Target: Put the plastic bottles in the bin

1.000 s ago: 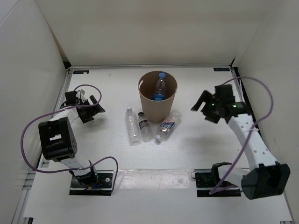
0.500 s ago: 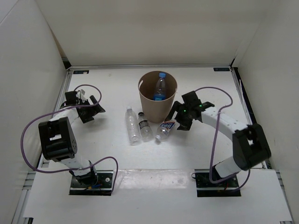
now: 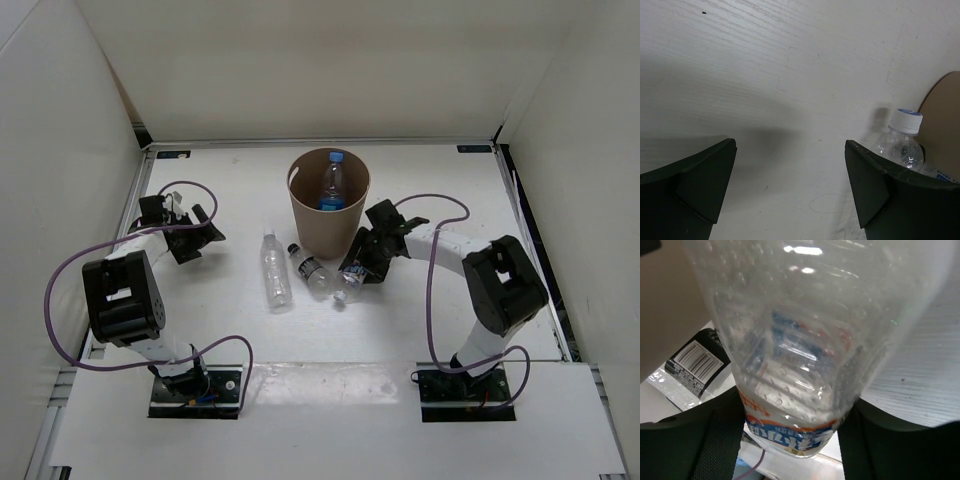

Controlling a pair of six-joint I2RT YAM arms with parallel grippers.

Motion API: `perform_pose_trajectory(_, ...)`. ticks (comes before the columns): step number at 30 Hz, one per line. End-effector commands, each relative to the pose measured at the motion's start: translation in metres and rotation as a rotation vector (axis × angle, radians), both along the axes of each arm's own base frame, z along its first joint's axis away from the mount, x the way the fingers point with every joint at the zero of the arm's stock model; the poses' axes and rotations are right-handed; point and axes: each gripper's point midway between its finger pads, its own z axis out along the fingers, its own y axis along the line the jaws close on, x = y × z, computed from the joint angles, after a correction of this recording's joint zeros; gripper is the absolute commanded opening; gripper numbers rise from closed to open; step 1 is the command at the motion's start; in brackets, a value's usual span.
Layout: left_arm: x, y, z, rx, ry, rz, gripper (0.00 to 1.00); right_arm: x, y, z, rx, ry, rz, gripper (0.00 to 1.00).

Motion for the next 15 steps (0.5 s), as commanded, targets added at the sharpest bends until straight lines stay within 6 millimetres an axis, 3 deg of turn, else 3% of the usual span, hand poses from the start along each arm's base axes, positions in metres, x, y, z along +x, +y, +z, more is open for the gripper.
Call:
perform_pose_trajectory(1,0.011,0.002,0.014,0.004,-0.049,-0.013,1.00,-0.004,-0.007,-0.002,-0.035,0.008,-0.034,0.49)
perform_pose_trajectory(2,0.011,0.002,0.014,0.005,-0.050,-0.011,1.00,-0.007,-0.010,0.001,-0.041,0.008,-0.039,0.37)
perform_pose_trajectory(3,0.010,0.001,0.014,0.003,-0.048,-0.013,1.00,-0.010,-0.018,-0.003,-0.068,0.011,-0.053,0.31)
perform_pose_trajectory(7,0.010,0.001,0.013,0.001,-0.043,-0.013,1.00,-0.013,-0.043,0.012,-0.141,-0.051,-0.109,0.13)
perform_pose_trajectory(9,0.011,0.002,0.014,0.003,-0.047,-0.012,1.00,-0.011,-0.066,0.033,-0.210,-0.139,-0.162,0.09)
perform_pose_trajectory(10,0.010,0.001,0.014,0.000,-0.046,-0.016,1.00,-0.012,-0.078,0.054,-0.222,-0.203,-0.194,0.09)
perform_pose_trajectory(12,0.010,0.001,0.014,0.001,-0.045,-0.014,1.00,-0.013,-0.094,0.071,-0.271,-0.248,-0.235,0.07)
perform_pose_trajectory(15,0.011,0.001,0.014,0.004,-0.049,-0.014,1.00,-0.011,-0.117,0.138,-0.255,-0.453,-0.299,0.06)
